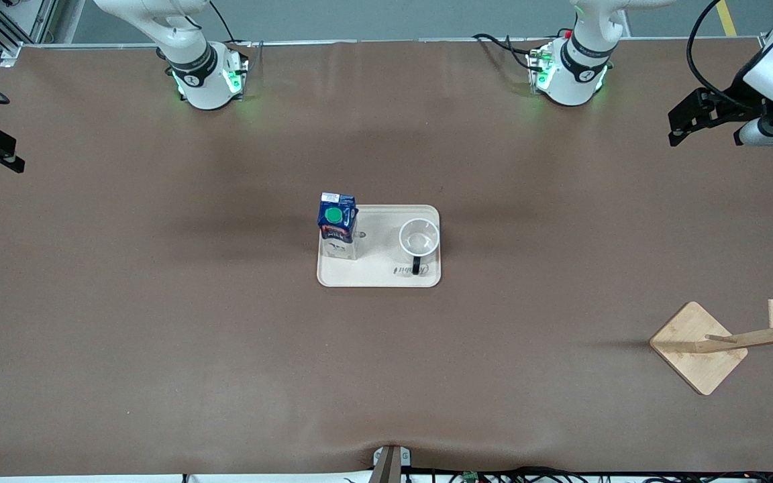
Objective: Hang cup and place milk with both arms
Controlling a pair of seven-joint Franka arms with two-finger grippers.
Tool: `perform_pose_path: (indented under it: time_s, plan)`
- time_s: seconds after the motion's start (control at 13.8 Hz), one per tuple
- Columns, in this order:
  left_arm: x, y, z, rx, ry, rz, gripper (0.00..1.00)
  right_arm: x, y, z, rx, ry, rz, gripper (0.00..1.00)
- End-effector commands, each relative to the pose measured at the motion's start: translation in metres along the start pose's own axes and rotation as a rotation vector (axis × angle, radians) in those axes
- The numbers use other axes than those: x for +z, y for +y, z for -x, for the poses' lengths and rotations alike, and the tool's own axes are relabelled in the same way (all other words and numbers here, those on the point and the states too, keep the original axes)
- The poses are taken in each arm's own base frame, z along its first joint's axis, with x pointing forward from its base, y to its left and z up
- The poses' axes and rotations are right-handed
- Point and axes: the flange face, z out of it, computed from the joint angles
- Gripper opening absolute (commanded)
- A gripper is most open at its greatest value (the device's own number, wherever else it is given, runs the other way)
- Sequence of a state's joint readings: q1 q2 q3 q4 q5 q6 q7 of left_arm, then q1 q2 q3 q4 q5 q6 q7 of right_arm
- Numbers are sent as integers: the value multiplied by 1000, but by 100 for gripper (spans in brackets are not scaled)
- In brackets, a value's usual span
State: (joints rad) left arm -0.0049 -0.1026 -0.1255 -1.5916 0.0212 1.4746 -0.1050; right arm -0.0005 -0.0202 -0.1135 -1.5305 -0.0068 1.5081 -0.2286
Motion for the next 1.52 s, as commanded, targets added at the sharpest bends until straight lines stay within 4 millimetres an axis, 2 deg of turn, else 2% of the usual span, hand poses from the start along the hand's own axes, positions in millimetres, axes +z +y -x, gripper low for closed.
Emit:
perform_pose_path:
  time_s: [0.0, 0.36, 0.58, 0.94, 1.44]
  plan:
    - [-6, 0, 5, 11, -3, 16, 100, -4, 2, -1, -2, -1, 14, 100]
    - [-5, 0, 3, 4, -5, 15, 100, -5, 2, 0, -2, 1, 14, 100]
    - [-12, 0, 2, 1, 10, 9, 100, -4, 2, -1, -2, -1, 14, 100]
    - [-2, 3, -6, 1, -8, 8, 100, -5, 2, 0, -2, 0, 16, 100]
    - [-5, 2, -4, -1, -4, 16, 100, -4, 2, -1, -2, -1, 14, 100]
